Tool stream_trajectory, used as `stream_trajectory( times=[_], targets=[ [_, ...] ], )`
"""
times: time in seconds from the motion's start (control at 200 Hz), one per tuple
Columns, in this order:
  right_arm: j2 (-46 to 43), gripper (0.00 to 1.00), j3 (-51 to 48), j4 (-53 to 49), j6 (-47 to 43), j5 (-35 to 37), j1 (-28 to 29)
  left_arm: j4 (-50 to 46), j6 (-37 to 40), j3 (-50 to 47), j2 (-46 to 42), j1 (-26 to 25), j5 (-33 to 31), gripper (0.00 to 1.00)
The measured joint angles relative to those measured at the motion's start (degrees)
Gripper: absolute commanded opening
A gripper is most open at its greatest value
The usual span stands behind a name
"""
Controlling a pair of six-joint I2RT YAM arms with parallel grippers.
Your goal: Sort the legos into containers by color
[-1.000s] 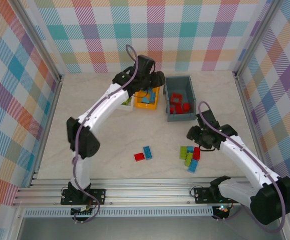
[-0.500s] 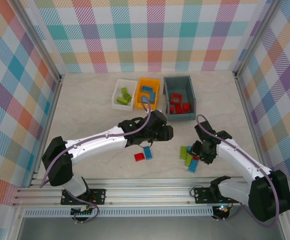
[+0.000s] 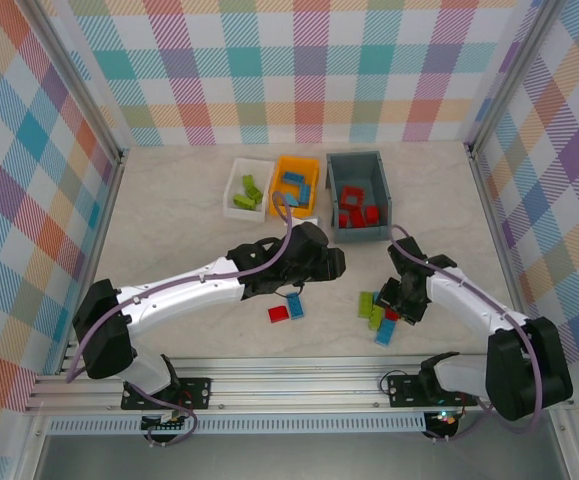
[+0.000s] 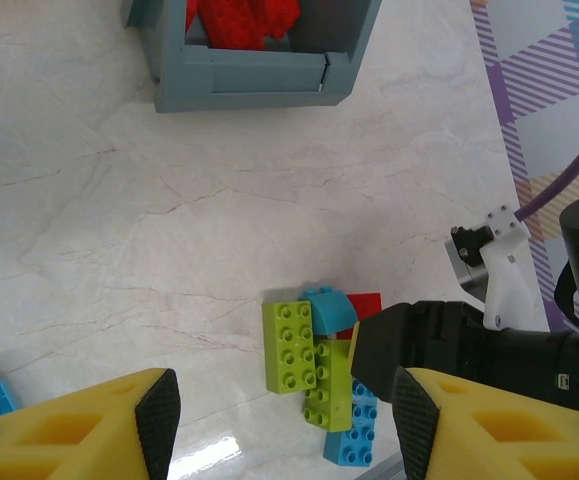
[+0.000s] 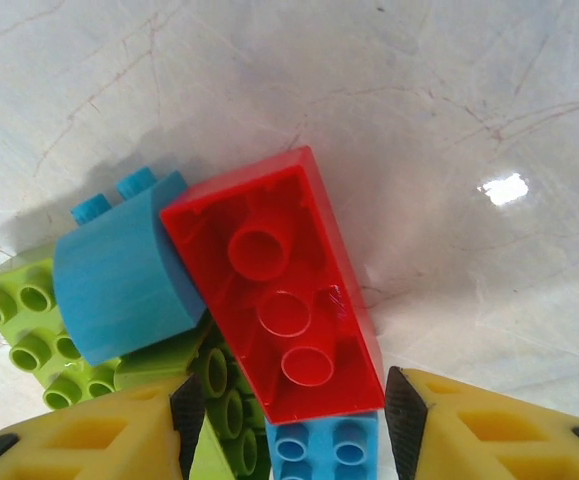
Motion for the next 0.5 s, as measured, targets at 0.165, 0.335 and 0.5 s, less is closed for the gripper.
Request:
stream_trajectory(
  times=[0.165,0.335,0.5],
  targets=[
    [2.43,0.52,1.33,1.73,-1.03,-1.46,-1.75,-0.04,-0.02,0.0,-0.35,0.0,-0.02,0.6],
    [2.62,0.54,1.27,3.61,-1.81,-1.2,-4.2,-0.04,-0.02,0.0,-1.57,0.0,-0.48,0.6],
    [3.26,0.55,1.22,3.65,-2.75,-0.5,-6.6,-0.07,-0.02,0.0,-2.23,0.0,-0.9,0.6]
  ],
)
